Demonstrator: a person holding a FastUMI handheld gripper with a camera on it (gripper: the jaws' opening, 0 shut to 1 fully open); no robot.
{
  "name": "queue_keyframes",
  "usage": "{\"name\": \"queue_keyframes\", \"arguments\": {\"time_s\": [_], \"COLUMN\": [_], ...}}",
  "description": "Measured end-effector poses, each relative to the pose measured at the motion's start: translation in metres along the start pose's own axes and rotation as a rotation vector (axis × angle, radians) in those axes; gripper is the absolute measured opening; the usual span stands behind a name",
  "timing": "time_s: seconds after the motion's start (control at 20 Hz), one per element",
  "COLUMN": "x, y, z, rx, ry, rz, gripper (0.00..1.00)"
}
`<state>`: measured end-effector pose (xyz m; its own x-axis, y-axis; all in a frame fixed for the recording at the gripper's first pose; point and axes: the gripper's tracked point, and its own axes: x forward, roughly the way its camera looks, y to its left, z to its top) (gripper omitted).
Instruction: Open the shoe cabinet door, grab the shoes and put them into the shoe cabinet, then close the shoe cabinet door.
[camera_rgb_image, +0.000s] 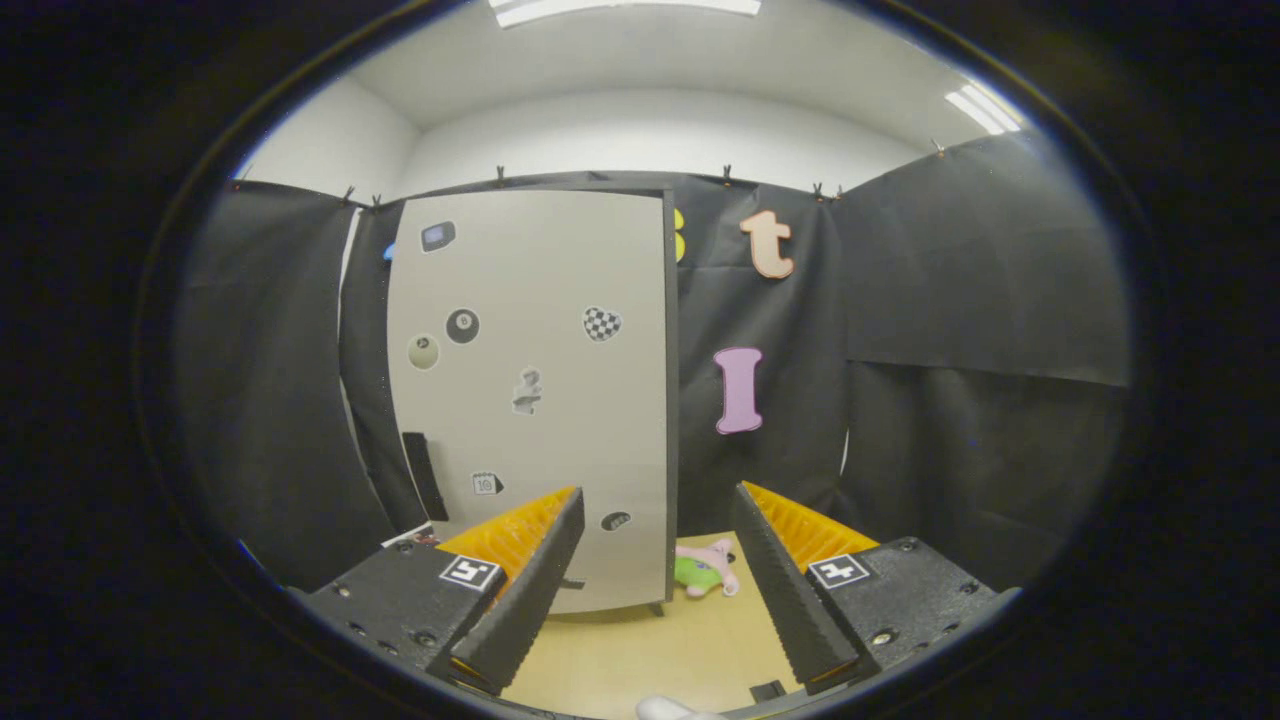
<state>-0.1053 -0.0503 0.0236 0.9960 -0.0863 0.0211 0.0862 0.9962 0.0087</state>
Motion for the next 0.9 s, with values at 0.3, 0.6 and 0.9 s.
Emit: {"name": "queue_keyframes", "arguments": {"time_s": [0.3,0.6,0.9], "x": [-0.002,-0.010,-0.012], "y": [0.004,0.005,0.003], "z": [0.000,0.003,0.004], "rx": [0.004,0.002,0.009], "ry": [0.002,-0.008,-0.007], "rz": [0.007,0.007,0.017], "gripper": [0.97,0.97,0.97]}}
